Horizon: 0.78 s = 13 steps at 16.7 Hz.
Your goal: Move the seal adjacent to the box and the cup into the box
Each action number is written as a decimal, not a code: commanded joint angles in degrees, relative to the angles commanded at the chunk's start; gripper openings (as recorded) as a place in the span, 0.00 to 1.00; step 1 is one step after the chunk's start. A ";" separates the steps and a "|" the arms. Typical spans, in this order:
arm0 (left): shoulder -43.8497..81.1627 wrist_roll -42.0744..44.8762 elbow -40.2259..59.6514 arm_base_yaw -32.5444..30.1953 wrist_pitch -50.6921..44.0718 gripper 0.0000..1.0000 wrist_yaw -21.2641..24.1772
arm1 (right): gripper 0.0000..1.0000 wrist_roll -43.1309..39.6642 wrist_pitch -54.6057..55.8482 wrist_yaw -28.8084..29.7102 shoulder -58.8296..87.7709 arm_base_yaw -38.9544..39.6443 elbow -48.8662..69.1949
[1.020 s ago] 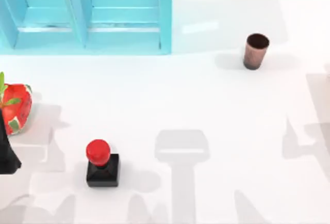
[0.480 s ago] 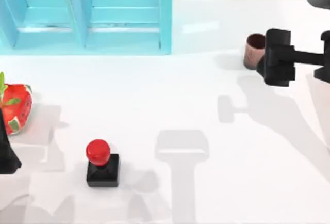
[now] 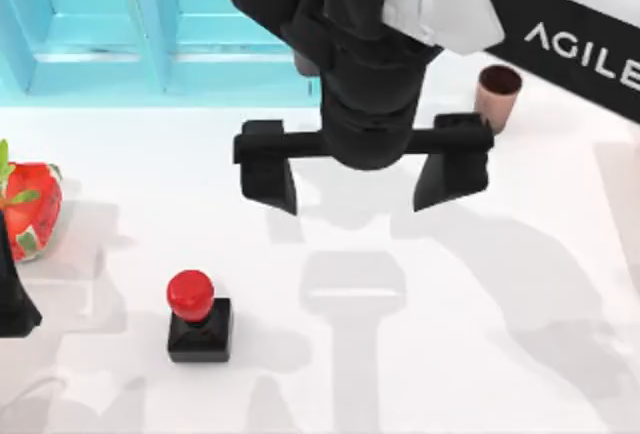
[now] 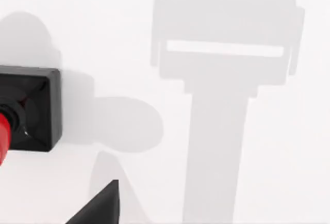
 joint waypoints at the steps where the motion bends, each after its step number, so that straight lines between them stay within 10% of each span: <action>1: 0.00 0.00 0.00 0.00 0.00 1.00 0.00 | 1.00 1.96 -3.23 0.62 5.17 1.84 6.07; 13: 0.00 0.00 0.00 0.00 0.00 1.00 0.00 | 1.00 18.15 -21.59 6.65 39.83 14.88 60.12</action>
